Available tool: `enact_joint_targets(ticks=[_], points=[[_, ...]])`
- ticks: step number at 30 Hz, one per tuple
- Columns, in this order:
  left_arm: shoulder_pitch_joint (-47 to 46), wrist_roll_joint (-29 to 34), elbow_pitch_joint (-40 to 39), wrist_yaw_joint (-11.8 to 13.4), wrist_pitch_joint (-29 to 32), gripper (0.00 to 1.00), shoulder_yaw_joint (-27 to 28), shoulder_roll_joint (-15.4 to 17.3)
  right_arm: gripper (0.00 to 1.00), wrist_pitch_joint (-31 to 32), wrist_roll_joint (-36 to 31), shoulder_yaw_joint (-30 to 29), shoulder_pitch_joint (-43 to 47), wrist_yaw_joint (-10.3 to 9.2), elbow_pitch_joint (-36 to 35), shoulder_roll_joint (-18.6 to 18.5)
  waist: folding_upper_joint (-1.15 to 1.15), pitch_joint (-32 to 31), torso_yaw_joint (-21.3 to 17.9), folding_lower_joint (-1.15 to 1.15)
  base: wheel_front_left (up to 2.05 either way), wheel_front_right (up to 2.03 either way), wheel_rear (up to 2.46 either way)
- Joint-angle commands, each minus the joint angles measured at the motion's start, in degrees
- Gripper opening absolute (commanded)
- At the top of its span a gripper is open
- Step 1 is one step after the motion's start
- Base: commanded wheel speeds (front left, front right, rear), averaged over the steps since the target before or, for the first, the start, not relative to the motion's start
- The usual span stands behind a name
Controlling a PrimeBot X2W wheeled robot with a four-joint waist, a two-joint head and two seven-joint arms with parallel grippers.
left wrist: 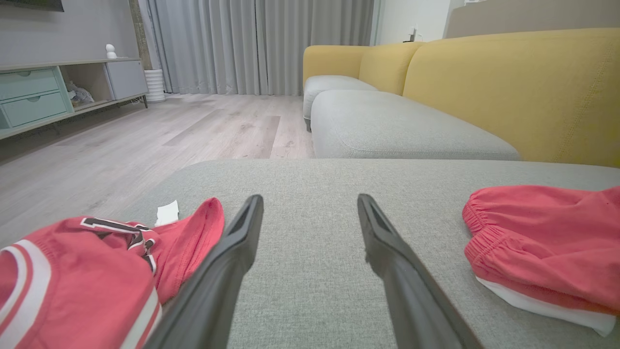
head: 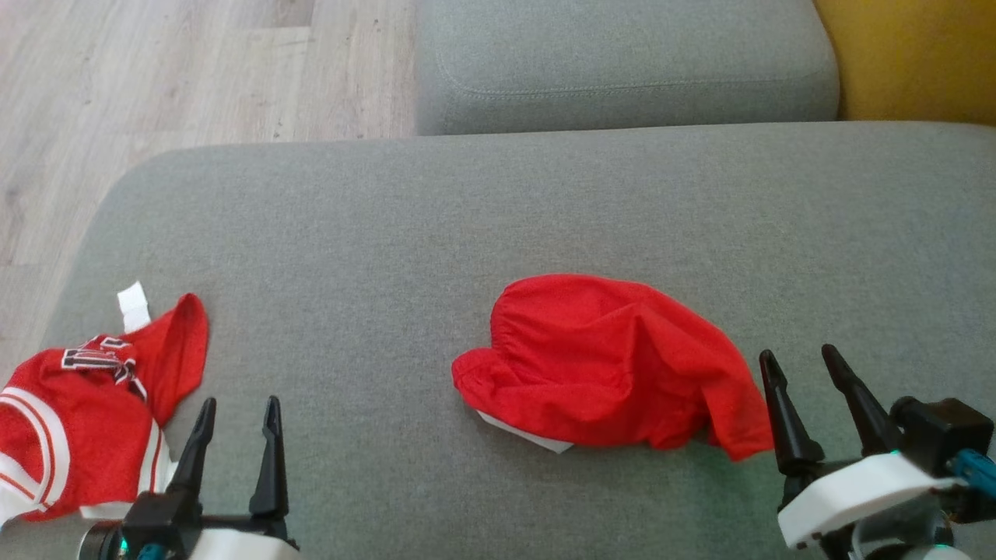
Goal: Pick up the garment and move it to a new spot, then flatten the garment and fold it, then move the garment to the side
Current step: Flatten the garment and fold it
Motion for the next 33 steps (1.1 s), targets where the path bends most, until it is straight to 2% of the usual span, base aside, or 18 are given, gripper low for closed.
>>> enact_joint_targets(ticks=[1, 4, 8, 12, 16, 23, 29, 32, 33], points=[[-3.6, -0.1, -1.6, 0.1, -0.1, 1.00, 1.5, 0.6, 1.00, -0.1, 0.3, 1.4, -1.6, -0.03, -2.6, -0.4, 0.00, 0.2, 0.0, 0.00, 0.00, 0.00, 0.00], [-5.6, 0.1, -2.0, -0.7, 1.1, 1.00, 0.3, 0.4, 1.00, -0.1, 0.3, 1.3, -1.7, -0.03, -2.9, -0.4, 0.00, 1.0, 0.1, 0.00, 0.00, 0.00, 0.00], [-11.6, -0.1, -1.9, -3.5, 5.1, 1.00, -3.0, -0.7, 1.00, -0.2, 0.1, 1.4, -2.7, -0.03, -3.6, -0.4, 0.00, 3.7, -0.1, 0.00, 0.00, 0.00, 0.00], [-20.0, -0.5, 0.0, -6.4, 10.4, 1.00, -6.8, -2.7, 1.00, -0.3, -0.4, 1.8, -4.5, -0.03, -4.3, -0.4, 0.00, 7.3, -0.9, 0.00, 0.00, 0.00, 0.00], [-27.9, -1.9, 3.8, -8.3, 15.3, 1.00, -10.3, -5.5, 1.00, -0.5, -0.7, 2.1, -6.2, -0.03, -4.4, -0.4, 0.00, 10.5, -2.1, 0.00, 0.00, 0.00, 0.00], [-37.2, -7.0, 14.4, -9.7, 22.1, 1.00, -15.7, -8.4, 1.00, -1.8, 0.0, 3.1, -8.5, -0.03, -3.3, -0.4, 0.00, 14.4, -4.9, 0.00, 0.00, 0.00, 0.00], [-40.7, -11.2, 23.8, -9.9, 26.5, 1.00, -19.6, -9.3, 1.00, -2.9, 0.7, 3.6, -9.5, -0.03, -1.8, -0.4, 0.00, 15.8, -6.7, 0.00, 0.00, 0.00, 0.00], [-41.4, -13.0, 25.4, -9.9, 27.4, 1.00, -21.3, -9.5, 1.00, -3.2, 0.8, 3.6, -9.7, -0.03, -1.4, -0.4, 0.00, 15.9, -7.0, 0.00, 0.00, 0.00, 0.00], [-41.9, -13.5, 25.8, -9.9, 26.9, 0.63, -21.9, -9.5, 1.00, -3.3, 0.9, 3.6, -9.7, -0.03, -1.3, -0.4, 0.00, 16.0, -7.0, 0.00, 0.00, 0.00, 0.00]])
